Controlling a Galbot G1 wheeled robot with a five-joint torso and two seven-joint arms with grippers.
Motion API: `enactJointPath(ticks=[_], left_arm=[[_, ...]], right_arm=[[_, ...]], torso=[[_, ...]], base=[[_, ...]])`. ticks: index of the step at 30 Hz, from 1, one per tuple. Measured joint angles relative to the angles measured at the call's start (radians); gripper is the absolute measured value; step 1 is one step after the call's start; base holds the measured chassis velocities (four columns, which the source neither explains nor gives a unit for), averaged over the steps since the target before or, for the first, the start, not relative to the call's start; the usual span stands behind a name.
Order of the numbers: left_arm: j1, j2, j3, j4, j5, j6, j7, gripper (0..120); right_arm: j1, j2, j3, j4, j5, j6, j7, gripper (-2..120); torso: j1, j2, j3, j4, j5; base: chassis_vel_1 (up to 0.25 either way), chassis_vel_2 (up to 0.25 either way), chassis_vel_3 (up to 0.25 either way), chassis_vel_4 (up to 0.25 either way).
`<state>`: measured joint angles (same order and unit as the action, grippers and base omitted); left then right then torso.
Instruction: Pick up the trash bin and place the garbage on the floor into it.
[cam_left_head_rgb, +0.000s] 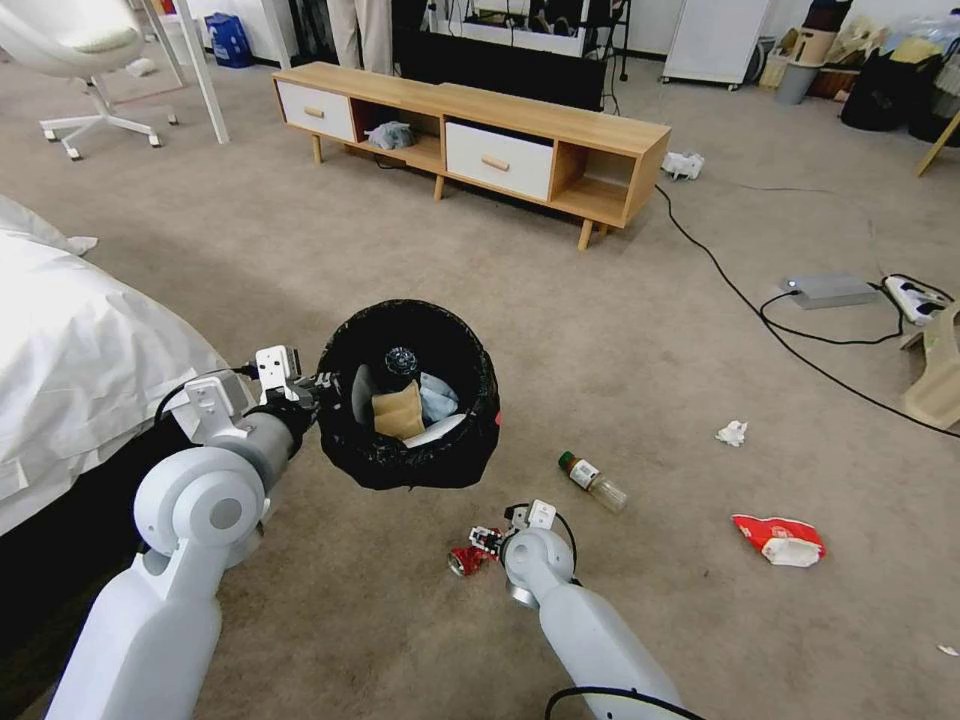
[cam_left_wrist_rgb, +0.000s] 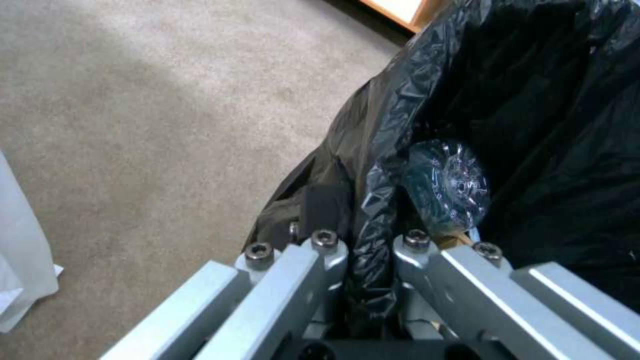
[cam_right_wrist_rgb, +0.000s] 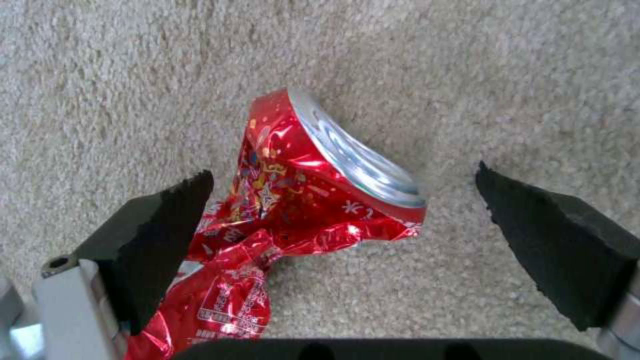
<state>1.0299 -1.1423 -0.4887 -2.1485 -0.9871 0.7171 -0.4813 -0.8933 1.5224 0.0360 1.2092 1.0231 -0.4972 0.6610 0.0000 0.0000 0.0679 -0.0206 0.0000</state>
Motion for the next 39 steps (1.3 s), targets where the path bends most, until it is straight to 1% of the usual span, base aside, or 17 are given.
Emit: enactJointPath(ticks=[20,22,23,25,26,28,29,31,32,34,35,36,39], left_arm=[[0.006,-0.003,-0.001,-0.002,0.008,-0.001,0.004,0],[0.006,-0.005,-0.001,-0.003,0.009,-0.001,0.004,0],[0.006,-0.005,-0.001,-0.003,0.009,-0.001,0.004,0],[0.008,-0.005,-0.001,-0.005,0.010,-0.001,0.005,0],[0.008,-0.005,-0.001,-0.005,0.010,-0.001,0.005,0],[0.010,-0.006,-0.001,-0.007,0.011,-0.001,0.005,0],[0.010,-0.006,-0.001,-0.007,0.011,-0.001,0.005,0],[0.012,-0.006,-0.002,-0.007,0.014,-0.002,0.006,0],[0.012,-0.006,-0.002,-0.007,0.014,-0.002,0.006,0],[0.016,-0.008,-0.002,-0.007,0.021,-0.003,0.011,0],[0.016,-0.008,-0.002,-0.007,0.021,-0.003,0.011,0],[0.017,-0.009,-0.001,-0.007,0.023,-0.003,0.013,0],[0.016,-0.010,-0.001,-0.006,0.023,-0.003,0.013,0]], right_arm=[[-0.006,0.003,-0.020,0.003,-0.012,-0.009,-0.002,99],[-0.006,0.003,-0.024,0.008,-0.012,-0.020,0.001,88],[-0.006,0.003,-0.024,0.008,-0.012,-0.020,0.001,88],[-0.007,-0.001,-0.026,0.010,-0.016,-0.022,0.001,79],[-0.007,-0.001,-0.026,0.010,-0.016,-0.022,0.001,79],[-0.008,-0.007,-0.028,0.014,-0.019,-0.022,-0.005,67],[-0.008,-0.007,-0.028,0.014,-0.019,-0.022,-0.005,67],[-0.009,-0.013,-0.030,0.016,-0.025,-0.021,-0.015,59],[-0.009,-0.013,-0.030,0.016,-0.025,-0.021,-0.015,59],[-0.010,-0.017,-0.031,0.018,-0.032,-0.016,-0.028,53],[-0.010,-0.017,-0.031,0.018,-0.032,-0.016,-0.028,53],[-0.010,-0.018,-0.033,0.018,-0.035,-0.012,-0.034,50],[-0.010,-0.019,-0.033,0.018,-0.036,-0.010,-0.037,49]], torso=[[0.000,0.000,0.000,0.0000,-0.0001],[0.000,0.000,0.000,-0.0002,-0.0002],[0.000,0.000,0.000,-0.0002,-0.0002],[0.000,0.000,0.000,-0.0004,-0.0005],[0.000,0.000,0.000,-0.0004,-0.0005],[0.000,0.000,0.000,-0.0004,-0.0005],[0.000,0.000,0.000,-0.0004,-0.0005],[0.000,0.000,0.000,-0.0002,-0.0002],[0.000,0.000,0.000,-0.0002,-0.0002],[0.000,0.000,0.000,-0.0002,-0.0003],[0.000,0.000,0.000,-0.0002,-0.0003],[0.000,0.000,0.000,-0.0001,0.0000],[0.000,0.000,0.000,0.0000,0.0000]], base=[[0.000,0.000,0.000,0.000],[0.000,0.000,0.000,0.000],[0.000,0.000,0.000,0.000],[0.000,0.000,0.000,0.000],[0.000,0.000,0.000,0.000],[0.000,0.000,0.000,0.000],[0.000,0.000,0.000,0.000],[0.000,0.000,0.000,0.000],[0.000,0.000,0.000,0.000],[0.000,0.000,0.000,0.000],[0.000,0.000,0.000,0.000],[0.000,0.000,0.000,0.000],[0.000,0.000,0.000,0.000]])
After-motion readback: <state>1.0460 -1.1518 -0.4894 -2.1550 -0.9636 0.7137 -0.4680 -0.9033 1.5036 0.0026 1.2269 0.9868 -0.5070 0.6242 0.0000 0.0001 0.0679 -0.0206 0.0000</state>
